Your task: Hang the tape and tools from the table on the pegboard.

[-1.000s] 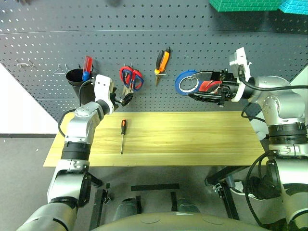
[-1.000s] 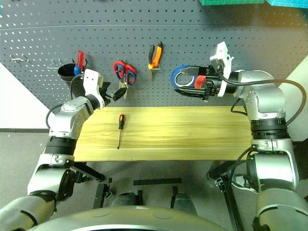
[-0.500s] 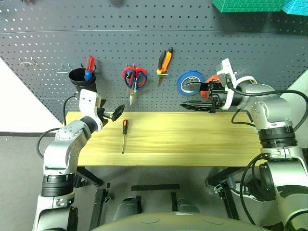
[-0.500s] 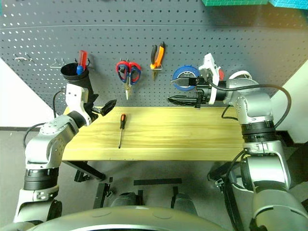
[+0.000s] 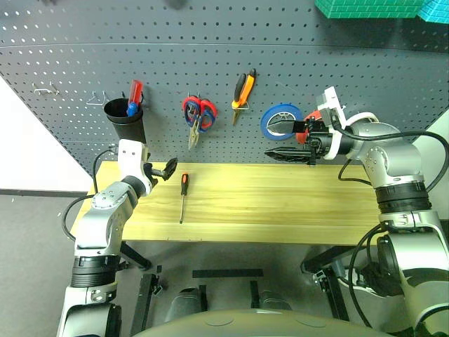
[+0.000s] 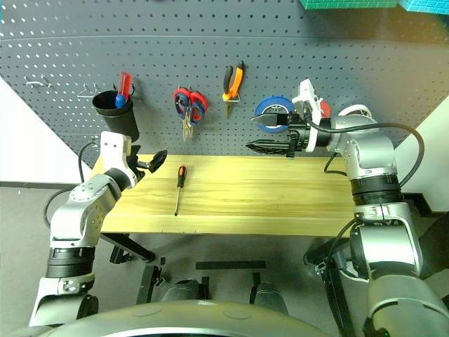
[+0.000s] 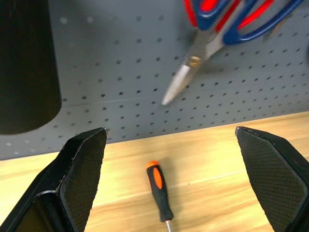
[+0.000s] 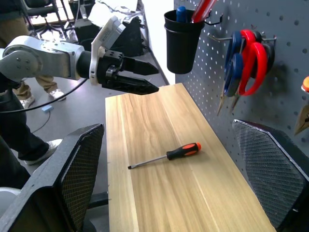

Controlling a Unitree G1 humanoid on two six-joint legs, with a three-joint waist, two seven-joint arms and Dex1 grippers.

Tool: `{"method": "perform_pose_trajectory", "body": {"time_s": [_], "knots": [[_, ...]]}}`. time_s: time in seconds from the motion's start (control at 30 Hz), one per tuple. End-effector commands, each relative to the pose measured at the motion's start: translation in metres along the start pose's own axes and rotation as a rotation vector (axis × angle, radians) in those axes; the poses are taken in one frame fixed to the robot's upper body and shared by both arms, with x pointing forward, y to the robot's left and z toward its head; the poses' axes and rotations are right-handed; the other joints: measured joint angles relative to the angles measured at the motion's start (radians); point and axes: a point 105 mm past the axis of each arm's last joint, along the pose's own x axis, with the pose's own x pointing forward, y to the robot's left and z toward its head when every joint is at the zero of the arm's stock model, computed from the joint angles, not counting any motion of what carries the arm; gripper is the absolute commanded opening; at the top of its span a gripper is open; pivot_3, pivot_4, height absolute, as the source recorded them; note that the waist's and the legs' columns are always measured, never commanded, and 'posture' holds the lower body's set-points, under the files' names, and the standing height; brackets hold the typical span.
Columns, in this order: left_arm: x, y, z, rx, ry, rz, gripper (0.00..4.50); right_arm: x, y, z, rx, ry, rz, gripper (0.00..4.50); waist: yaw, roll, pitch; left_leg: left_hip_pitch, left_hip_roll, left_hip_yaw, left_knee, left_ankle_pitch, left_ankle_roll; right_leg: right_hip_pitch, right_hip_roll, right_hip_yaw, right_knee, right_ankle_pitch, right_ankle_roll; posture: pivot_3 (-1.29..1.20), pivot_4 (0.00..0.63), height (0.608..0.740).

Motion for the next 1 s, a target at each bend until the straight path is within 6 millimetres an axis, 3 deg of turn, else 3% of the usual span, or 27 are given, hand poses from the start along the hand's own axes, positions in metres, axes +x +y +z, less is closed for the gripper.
{"method": "perform_pose_trajectory", "body": {"time_s": [0.03, 0.27, 0.6, 1.0], "knots": [[0.002, 0.006, 0.012, 0.05, -0.025, 0.014, 4.48, -0.003, 0.001, 0.007, -0.044, -0.002, 0.0, 4.5, 0.0, 0.0, 0.0, 0.0, 0.0, 0.0, 0.0, 0.0, 0.0, 0.0, 0.0, 0.0, 0.0, 0.0, 0.0, 0.13, 0.103, 0.732], [0.021, 0.006, 0.001, 0.028, 0.088, 0.071, 4.48, -0.005, 0.002, 0.001, -0.034, 0.026, 0.001, 4.5, 0.003, -0.002, 0.007, 0.0, 0.0, -0.001, 0.0, -0.001, 0.001, 0.001, 0.0, -0.001, 0.0, 0.0, 0.0, 0.13, 0.138, 0.732], [0.061, -0.004, -0.014, -0.023, 0.241, 0.177, 4.48, 0.001, -0.011, -0.016, -0.014, 0.099, -0.025, 4.5, -0.003, -0.004, 0.066, -0.002, 0.0, -0.002, 0.0, 0.0, 0.0, -0.002, 0.0, -0.001, 0.0, 0.0, 0.0, 0.09, 0.216, 0.732], [0.074, -0.012, -0.03, -0.063, 0.345, 0.206, 4.48, 0.047, -0.018, -0.036, -0.125, 0.159, 0.016, 4.5, -0.006, -0.006, 0.125, -0.014, 0.001, -0.002, 0.002, 0.002, -0.003, -0.013, -0.001, -0.003, 0.001, 0.0, 0.0, 0.08, 0.283, 0.732]]}}
